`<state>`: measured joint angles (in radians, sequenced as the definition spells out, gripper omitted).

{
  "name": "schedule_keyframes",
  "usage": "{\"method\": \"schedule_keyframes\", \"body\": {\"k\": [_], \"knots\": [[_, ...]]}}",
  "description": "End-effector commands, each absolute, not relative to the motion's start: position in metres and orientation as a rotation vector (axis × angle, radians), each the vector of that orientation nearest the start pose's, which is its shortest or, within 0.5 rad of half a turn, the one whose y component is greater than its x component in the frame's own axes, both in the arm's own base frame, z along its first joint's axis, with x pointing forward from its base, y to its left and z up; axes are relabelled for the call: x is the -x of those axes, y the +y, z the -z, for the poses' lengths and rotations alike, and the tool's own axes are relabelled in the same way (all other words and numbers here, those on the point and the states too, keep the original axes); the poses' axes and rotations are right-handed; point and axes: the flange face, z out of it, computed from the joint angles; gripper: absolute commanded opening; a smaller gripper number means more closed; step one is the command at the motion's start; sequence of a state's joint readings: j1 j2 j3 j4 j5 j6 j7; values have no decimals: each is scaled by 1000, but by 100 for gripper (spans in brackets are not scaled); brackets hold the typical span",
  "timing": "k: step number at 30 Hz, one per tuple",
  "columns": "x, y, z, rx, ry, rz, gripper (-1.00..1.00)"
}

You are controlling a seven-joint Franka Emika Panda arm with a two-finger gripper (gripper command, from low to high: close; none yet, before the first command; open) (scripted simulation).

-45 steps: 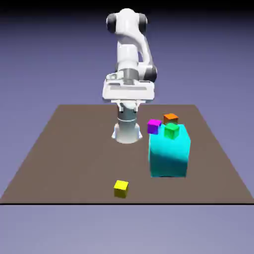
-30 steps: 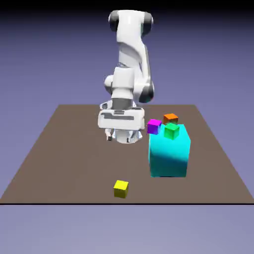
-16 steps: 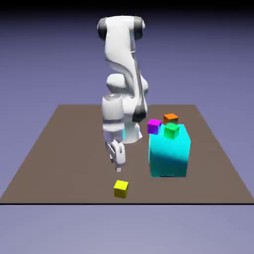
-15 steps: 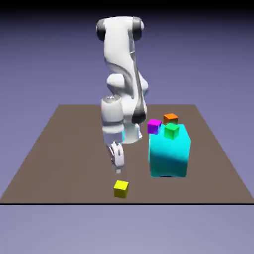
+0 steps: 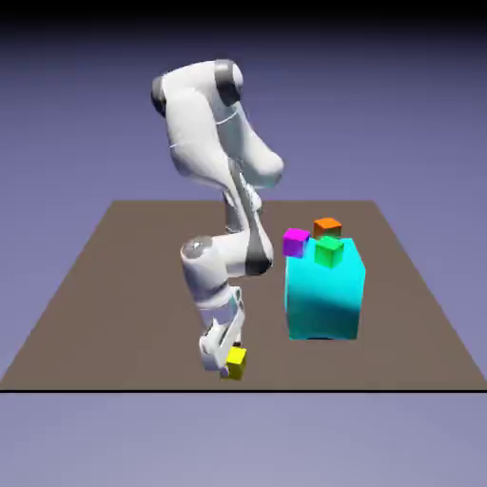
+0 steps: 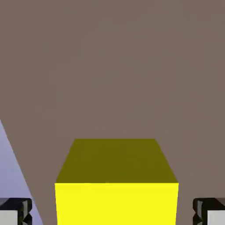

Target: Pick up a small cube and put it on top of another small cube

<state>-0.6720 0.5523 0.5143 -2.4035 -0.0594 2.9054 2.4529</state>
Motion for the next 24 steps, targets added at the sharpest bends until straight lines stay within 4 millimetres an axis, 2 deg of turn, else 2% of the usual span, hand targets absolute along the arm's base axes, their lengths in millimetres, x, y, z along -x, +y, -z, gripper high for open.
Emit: {"method": "schedule_keyframes", "body": {"k": [1, 6, 8, 13, 17, 21, 24], "knots": [[-486, -49, -122, 773, 2899, -323, -100], [-483, -60, -189, 773, 2899, -323, -100], [-482, -61, -191, 773, 2899, -323, -100], [-484, -18, -241, 1125, 2868, -279, -100], [-477, 22, -285, 1395, 2793, -268, -100], [-460, 66, -332, 1656, 2673, -280, -100], [-440, 101, -368, 1845, 2551, -303, -100]]}}
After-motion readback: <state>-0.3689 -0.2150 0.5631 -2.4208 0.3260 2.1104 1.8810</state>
